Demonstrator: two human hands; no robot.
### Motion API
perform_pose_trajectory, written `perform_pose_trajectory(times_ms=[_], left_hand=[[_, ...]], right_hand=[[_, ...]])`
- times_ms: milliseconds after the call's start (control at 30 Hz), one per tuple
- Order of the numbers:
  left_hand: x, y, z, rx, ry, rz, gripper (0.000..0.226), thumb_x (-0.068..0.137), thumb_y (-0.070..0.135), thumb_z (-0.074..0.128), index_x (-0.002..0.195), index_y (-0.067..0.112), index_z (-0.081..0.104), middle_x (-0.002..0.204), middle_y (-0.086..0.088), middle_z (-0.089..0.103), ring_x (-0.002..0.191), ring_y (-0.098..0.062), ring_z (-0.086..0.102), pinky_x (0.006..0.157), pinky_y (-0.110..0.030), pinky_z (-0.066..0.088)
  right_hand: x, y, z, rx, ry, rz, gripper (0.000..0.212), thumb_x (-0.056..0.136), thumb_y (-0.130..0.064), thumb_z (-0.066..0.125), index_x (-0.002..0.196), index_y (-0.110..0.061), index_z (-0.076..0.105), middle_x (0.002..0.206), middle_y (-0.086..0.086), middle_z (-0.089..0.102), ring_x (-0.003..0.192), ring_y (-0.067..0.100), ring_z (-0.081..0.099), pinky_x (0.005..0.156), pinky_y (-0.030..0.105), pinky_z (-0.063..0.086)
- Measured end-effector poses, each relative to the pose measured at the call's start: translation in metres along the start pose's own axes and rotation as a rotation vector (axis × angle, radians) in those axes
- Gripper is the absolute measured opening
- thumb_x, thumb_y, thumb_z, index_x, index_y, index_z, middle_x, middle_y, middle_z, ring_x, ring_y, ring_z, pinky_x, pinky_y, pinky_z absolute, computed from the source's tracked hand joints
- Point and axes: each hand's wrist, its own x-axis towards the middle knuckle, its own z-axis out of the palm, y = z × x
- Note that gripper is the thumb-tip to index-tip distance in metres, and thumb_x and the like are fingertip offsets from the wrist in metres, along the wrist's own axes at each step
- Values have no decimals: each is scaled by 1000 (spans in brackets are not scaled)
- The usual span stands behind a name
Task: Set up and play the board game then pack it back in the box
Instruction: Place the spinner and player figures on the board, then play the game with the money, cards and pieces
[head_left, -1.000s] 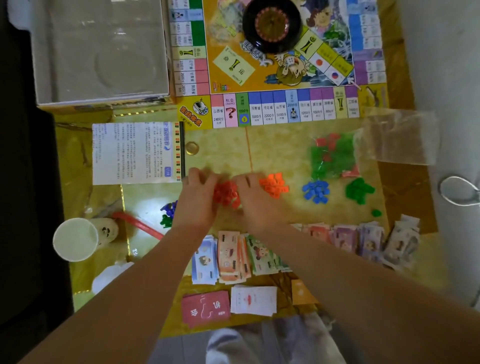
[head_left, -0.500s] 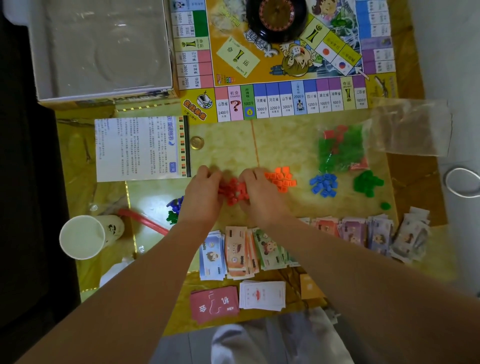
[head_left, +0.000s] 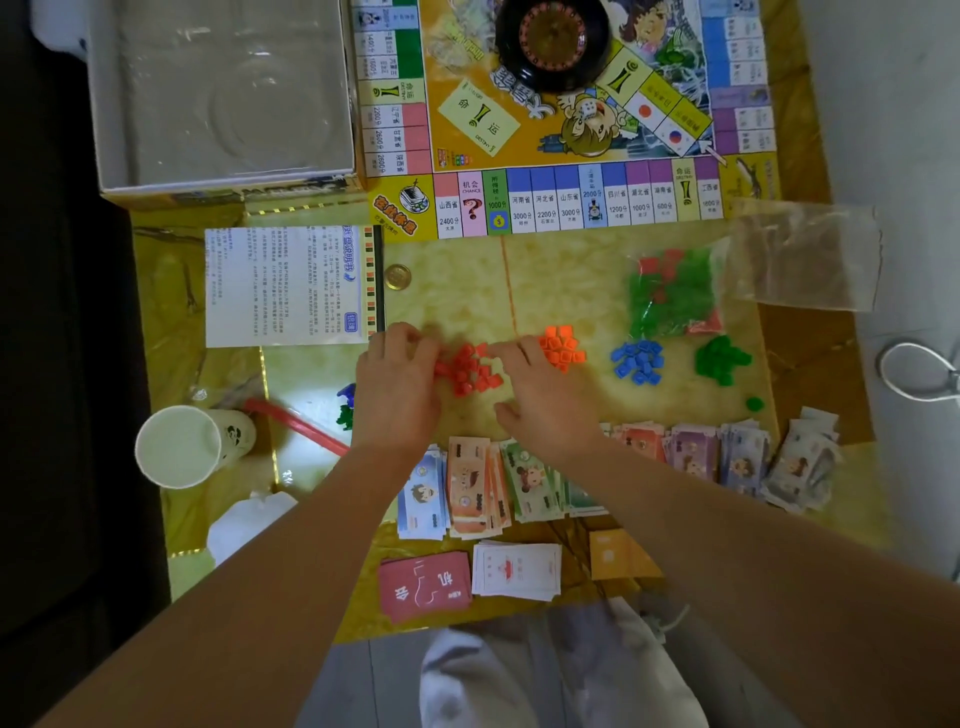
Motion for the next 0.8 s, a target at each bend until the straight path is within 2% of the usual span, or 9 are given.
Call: perform_pose_trajectory(times_ms=[100,200,333,400,500,633,700,800], left_hand=[[-16,7,-10,-23,5,2,40,64,-7,70,101,8,65,99,-16,55,86,-35,54,69,-40,45],[-42,16,-16,-106,-150,-95,29,82,9,62,110,13,60,101,-10,57,89,-29,57,68,-36,45],[-88,33,-9,-54,-327,-231,12,88,27,56,94,18,62,93,-5,66,88,-28,62,66,-30,41],[-111,40,-3,-60,-353,-286,16,91,32,54,87,20,63,90,-6,68,88,-29,63,65,-29,39],[-141,46,6,-128,-399,-384,19,92,32,53,97,20,67,95,-9,69,90,-29,62,69,-31,43],[-171,44,23,-178,-385,-485,20,92,24,51,93,12,66,93,-11,70,86,-30,64,73,-36,51],[-181,39,31,-202,-328,-482,19,91,23,51,89,10,65,88,-11,70,83,-30,64,70,-35,49],[-188,35,34,-258,-298,-480,13,89,21,55,89,11,64,86,-9,68,82,-28,62,64,-28,38]], right_hand=[[-18,4,-7,-101,-70,-94,38,90,-23,60,126,-21,48,107,-2,54,79,14,55,65,30,45],[-40,4,-6,-63,-233,-152,23,91,-24,58,113,-20,54,86,-5,54,80,16,55,70,35,47],[-74,6,11,-94,-335,-198,14,90,-25,59,103,-21,58,89,-6,53,88,21,59,74,38,49],[-90,7,22,-140,-346,-233,19,90,-27,57,108,-22,57,103,-2,57,95,22,58,78,38,50],[-115,7,39,-194,-339,-263,31,92,-32,58,118,-19,51,117,3,54,105,23,55,81,36,48],[-143,13,64,-217,-251,-283,47,86,-37,66,124,-19,45,124,3,46,112,21,47,84,32,44],[-153,16,78,-242,-203,-262,58,79,-38,72,127,-17,46,125,5,47,115,23,47,86,34,45],[-158,16,93,-298,-129,-199,69,63,-30,85,121,-13,52,117,8,53,108,27,54,80,37,50]])
